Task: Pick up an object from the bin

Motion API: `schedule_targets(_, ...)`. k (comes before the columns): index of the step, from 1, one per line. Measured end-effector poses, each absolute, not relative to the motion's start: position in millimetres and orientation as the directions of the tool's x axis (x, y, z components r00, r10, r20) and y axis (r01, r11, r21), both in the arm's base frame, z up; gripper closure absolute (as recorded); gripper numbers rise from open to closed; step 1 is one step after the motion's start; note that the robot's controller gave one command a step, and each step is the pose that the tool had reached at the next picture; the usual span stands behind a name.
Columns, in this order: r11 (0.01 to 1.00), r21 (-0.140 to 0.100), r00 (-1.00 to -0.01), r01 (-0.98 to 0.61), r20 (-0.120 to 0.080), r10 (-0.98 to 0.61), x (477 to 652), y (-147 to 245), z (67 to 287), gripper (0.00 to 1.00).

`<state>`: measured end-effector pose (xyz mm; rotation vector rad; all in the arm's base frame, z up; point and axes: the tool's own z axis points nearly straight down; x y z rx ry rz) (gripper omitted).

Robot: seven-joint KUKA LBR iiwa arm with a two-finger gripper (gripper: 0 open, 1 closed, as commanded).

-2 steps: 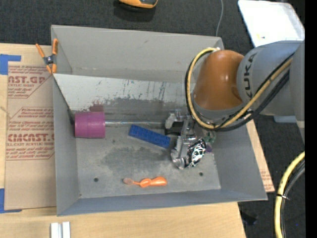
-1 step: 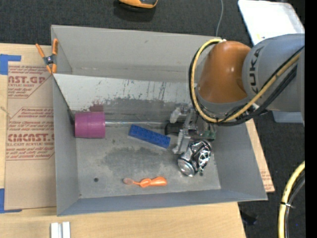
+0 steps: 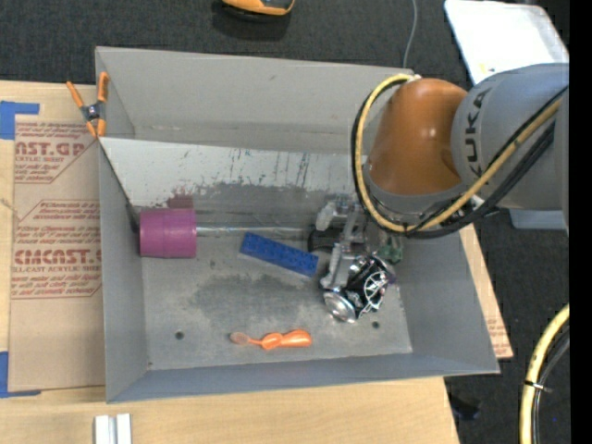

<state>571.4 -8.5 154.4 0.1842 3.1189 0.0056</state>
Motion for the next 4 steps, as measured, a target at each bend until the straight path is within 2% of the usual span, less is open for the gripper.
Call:
schedule_targets(1,0.949,0.010,-0.949,0.316,-0.017,0.316,571.8,-36,166,0.00)
schedule_targets(2,0.977,0.006,-0.977,0.212,-0.013,0.212,570.6,-29,152,0.00)
schedule_targets(3,0.977,0.008,-0.977,0.213,-0.018,0.213,569.1,-40,128,0.00)
schedule_targets(4,0.932,0.010,-0.932,0.363,-0.015,0.363,565.7,-37,119,0.00)
